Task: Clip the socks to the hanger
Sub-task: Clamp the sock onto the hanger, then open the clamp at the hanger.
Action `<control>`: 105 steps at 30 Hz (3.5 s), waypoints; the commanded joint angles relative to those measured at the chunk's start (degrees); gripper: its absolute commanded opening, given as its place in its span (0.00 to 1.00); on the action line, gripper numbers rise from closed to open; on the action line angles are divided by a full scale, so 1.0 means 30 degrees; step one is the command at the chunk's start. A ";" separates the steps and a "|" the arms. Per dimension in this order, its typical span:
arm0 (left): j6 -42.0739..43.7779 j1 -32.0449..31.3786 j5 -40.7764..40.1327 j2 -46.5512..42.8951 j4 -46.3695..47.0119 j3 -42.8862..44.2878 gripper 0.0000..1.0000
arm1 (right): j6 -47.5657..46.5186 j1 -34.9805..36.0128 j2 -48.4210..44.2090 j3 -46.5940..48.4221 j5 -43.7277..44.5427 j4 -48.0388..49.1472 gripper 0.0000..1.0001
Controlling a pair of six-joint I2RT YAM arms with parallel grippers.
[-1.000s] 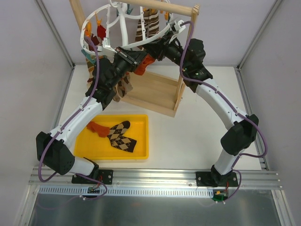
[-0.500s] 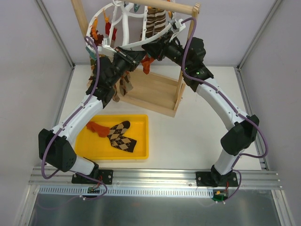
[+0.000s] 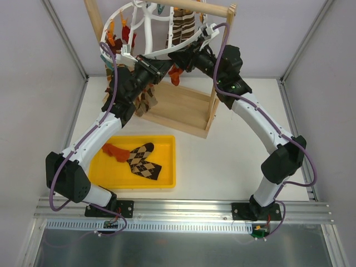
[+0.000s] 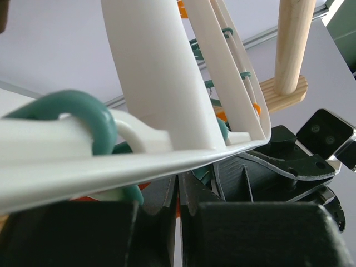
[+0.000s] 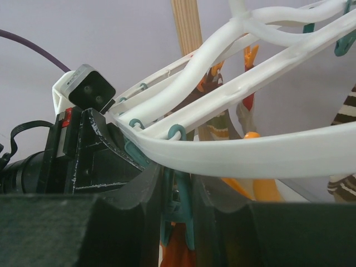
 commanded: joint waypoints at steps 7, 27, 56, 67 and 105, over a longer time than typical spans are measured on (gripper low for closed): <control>-0.0418 0.0268 0.0584 -0.0151 0.1288 0.0399 0.00 | -0.1697 0.0720 -0.1168 -0.0306 0.1719 -0.0398 0.01; -0.0067 0.0268 0.0086 -0.0385 0.1347 0.0047 0.00 | -0.2489 0.0720 -0.2687 -0.0276 0.1337 -0.2739 0.84; 1.0904 -0.0083 -0.1294 -0.5717 -0.3981 -0.0367 0.86 | -0.3397 -0.0041 -0.6381 -0.1562 0.4327 -0.8132 1.00; 1.5489 -0.0083 -0.7430 -0.5748 -0.8349 0.1979 0.84 | -0.5095 -0.0041 -0.7965 -0.4115 0.4240 -0.7106 0.98; 2.2404 0.0298 -0.9229 -0.1059 -1.1221 0.7019 0.65 | -0.5683 -0.0041 -0.6326 -0.2182 0.5176 -0.7517 0.89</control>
